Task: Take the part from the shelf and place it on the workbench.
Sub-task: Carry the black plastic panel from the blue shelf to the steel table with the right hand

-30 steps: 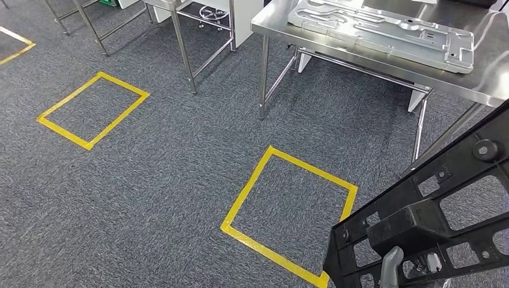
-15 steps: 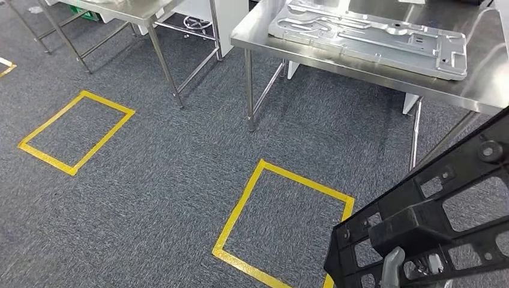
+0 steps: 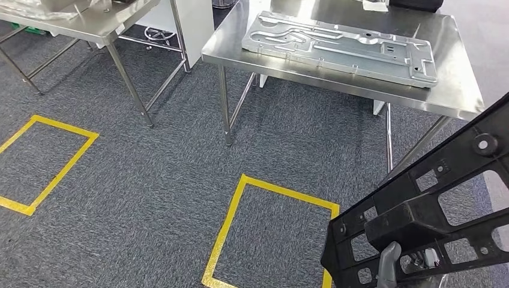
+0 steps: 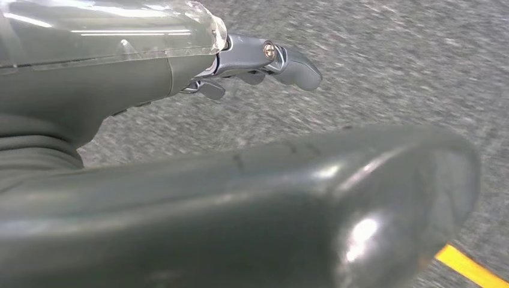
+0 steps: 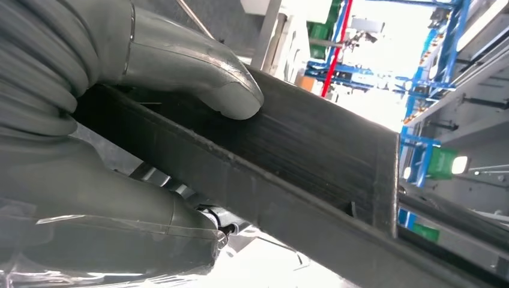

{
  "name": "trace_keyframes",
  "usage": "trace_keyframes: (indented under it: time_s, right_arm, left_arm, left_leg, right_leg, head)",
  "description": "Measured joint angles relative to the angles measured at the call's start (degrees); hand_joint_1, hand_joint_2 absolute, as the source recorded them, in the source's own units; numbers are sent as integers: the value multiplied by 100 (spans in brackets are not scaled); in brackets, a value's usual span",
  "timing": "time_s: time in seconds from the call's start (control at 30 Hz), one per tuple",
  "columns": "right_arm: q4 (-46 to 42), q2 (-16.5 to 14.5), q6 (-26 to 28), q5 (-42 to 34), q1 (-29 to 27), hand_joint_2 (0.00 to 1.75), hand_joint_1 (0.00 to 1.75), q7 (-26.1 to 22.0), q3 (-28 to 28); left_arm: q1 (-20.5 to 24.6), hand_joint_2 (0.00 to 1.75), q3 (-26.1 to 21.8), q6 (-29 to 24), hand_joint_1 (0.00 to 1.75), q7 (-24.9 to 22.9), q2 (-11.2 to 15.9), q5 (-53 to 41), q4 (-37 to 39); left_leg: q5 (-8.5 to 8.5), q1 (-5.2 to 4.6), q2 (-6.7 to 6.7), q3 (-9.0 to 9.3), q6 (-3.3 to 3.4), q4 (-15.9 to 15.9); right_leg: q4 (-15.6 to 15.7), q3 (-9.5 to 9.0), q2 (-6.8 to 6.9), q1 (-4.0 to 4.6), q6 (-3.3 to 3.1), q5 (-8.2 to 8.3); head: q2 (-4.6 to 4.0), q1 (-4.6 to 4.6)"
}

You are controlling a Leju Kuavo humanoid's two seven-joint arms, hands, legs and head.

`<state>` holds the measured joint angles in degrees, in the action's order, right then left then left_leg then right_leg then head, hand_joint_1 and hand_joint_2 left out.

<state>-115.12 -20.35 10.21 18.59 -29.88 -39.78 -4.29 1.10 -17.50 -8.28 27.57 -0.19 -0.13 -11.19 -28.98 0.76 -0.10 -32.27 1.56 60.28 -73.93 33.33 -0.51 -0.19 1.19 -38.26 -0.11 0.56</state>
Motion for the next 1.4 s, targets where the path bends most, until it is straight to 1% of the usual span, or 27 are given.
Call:
trace_keyframes:
  time_s: [0.03,0.07,0.1,0.13,0.2,0.23,0.27,0.33,0.4,0.43,0.5,0.53,0.57,0.6,0.67,0.73,0.87,0.93,1.0,1.07,1.1,1.13,1.2,1.23,1.27,1.33,1.4]
  right_arm:
    - [0,0,1,4,-2,175,175,1,0]
    - [0,0,1,6,-6,175,175,2,0]
    - [0,0,2,8,-8,175,175,2,0]
    - [-1,0,2,12,-11,175,175,3,1]
    - [-4,0,-8,19,-12,175,175,12,0]
    - [-11,0,-20,21,-6,175,175,19,0]
    - [-22,-1,-33,21,2,175,175,25,0]
    - [-45,-1,-58,21,16,175,175,36,-1]
    - [-52,-2,-74,20,20,175,175,46,-2]
    - [-52,-2,-74,20,24,175,175,53,-2]
    - [-51,-2,-36,22,32,175,175,79,-2]
    - [-51,-2,19,31,34,175,175,112,-2]
    - [-50,-2,93,46,34,175,175,159,-2]
    - [-50,-2,173,65,34,175,175,214,-2]
    - [-50,-2,356,118,46,175,175,311,-3]
    - [-61,-3,565,169,86,175,175,392,-14]
    - [-166,3,939,210,256,175,175,560,-85]
    - [-239,19,1075,220,387,175,175,638,-148]
    - [-283,59,1201,251,518,175,175,714,-203]
    - [-293,131,1381,327,617,175,175,817,-232]
    - [-293,170,1469,368,659,175,175,868,-239]
    - [-297,211,1539,401,700,175,175,909,-242]
    - [-307,277,1628,437,766,175,175,955,-243]
    - [-315,307,1668,456,792,175,175,980,-243]
    - [-322,329,1714,476,817,175,175,1006,-244]
    - [-333,381,1855,545,892,175,175,1124,-247]
    - [-337,455,2025,618,993,175,175,1295,-254]
  left_arm:
    - [1,0,-6,0,0,0,-1,-1,0]
    - [-3,0,-14,0,0,-1,-1,-1,0]
    - [-8,0,-22,1,0,-1,-3,-1,0]
    - [-14,0,-28,3,0,-1,-6,-2,0]
    - [-33,0,-36,16,0,4,-41,-5,2]
    - [-29,0,-38,25,0,9,-56,-11,2]
    - [-26,0,-40,32,0,15,-69,-18,2]
    - [-5,0,-44,48,0,29,-65,-36,-1]
    - [9,0,-45,62,0,44,-68,-42,-2]
    - [16,0,-45,66,0,50,-70,-43,-2]
    - [18,0,-46,73,0,58,-68,-43,-2]
    - [18,0,-48,78,0,62,-63,-43,-2]
    - [17,0,-51,82,0,64,-58,-44,-2]
    - [14,0,-53,87,0,67,-55,-48,-2]
    - [-2,0,-58,99,0,69,-50,-71,-2]
    - [-6,0,-59,123,0,73,-47,-115,-2]
    - [14,0,-58,184,0,75,-35,-216,-4]
    - [23,0,-59,203,0,75,-28,-264,-4]
    - [31,0,-60,218,0,75,-17,-305,-4]
    - [36,0,-60,247,0,71,-12,-350,-4]
    - [33,0,-59,261,0,67,-11,-373,-4]
    - [29,0,-58,270,0,62,-11,-388,-4]
    - [25,0,-58,279,0,57,-13,-411,-3]
    - [35,0,-58,283,0,55,-13,-419,-3]
    - [48,0,-58,286,0,50,-12,-431,-2]
    - [71,0,-58,289,0,31,-8,-468,-2]
    - [86,0,-58,295,0,13,-5,-519,-2]
  left_leg:
    - [-57,-8,25,85,4,-29]
    - [-119,-18,50,175,7,-54]
    - [-181,-34,78,269,10,-75]
    - [-239,-50,121,360,18,-96]
    - [-335,-68,199,531,15,-129]
    - [-365,-66,239,588,-4,-163]
    - [-373,-66,269,644,-36,-180]
    - [-309,-70,324,683,-121,-157]
    - [-245,-70,234,525,-176,204]
    - [-301,-58,161,347,-190,498]
    - [-593,-28,67,-76,-229,1082]
    - [-740,-11,56,-253,-255,1241]
    - [-792,5,55,-362,-281,1250]
    - [-699,21,55,-394,-302,1096]
    - [-126,46,51,-297,-323,436]
    - [221,32,47,-202,-295,-43]
    - [264,9,45,-104,-113,-166]
    - [242,23,53,11,-45,-204]
    - [181,22,63,80,-16,-225]
    - [86,22,66,177,-21,-229]
    - [28,22,66,250,-29,-229]
    - [-35,22,67,336,-40,-231]
    - [-161,16,67,483,-76,-232]
    - [-215,8,65,535,-108,-242]
    - [-252,0,65,580,-142,-258]
    - [-238,-17,66,642,-226,-237]
    - [-159,-14,58,522,-286,92]
  right_leg:
    - [-86,185,13,0,5,-149]
    - [-29,302,18,7,-9,-197]
    - [179,343,25,20,-40,-102]
    - [498,327,69,48,-101,139]
    - [1070,259,278,130,-279,820]
    - [1234,233,363,174,-342,1061]
    - [1318,218,383,198,-379,1189]
    - [1467,119,253,176,-374,1200]
    - [1636,-45,123,103,-374,1213]
    - [1695,-119,74,71,-372,1208]
    - [1732,-216,-20,39,-367,1148]
    - [1733,-269,-65,22,-354,1100]
    - [1731,-330,-108,5,-335,1046]
    - [1727,-401,-142,-11,-311,989]
    - [1710,-542,-180,-36,-253,862]
    - [1687,-619,-202,-43,-167,742]
    - [1536,-670,-172,-53,9,695]
    - [1088,-440,-78,-64,57,600]
    - [370,47,-11,-68,99,331]
    - [7,438,5,-73,128,102]
    - [89,507,14,-74,128,140]
    - [347,492,24,-72,111,319]
    - [1022,379,62,-51,51,932]
    - [1251,335,73,-31,12,1159]
    - [1370,317,76,-13,-25,1296]
    - [1418,260,41,-8,-100,1288]
    - [1488,136,15,-34,-180,1250]
  head:
    - [0,0]
    - [0,-1]
    - [0,-2]
    - [0,-3]
    - [0,22]
    - [0,29]
    - [0,36]
    - [1,24]
    - [1,32]
    - [1,36]
    - [0,42]
    - [0,41]
    - [0,42]
    - [0,42]
    - [0,42]
    - [0,41]
    - [0,37]
    - [0,23]
    - [0,11]
    - [0,8]
    - [0,7]
    - [0,7]
    - [0,7]
    - [0,8]
    - [0,10]
    - [0,13]
    - [0,16]
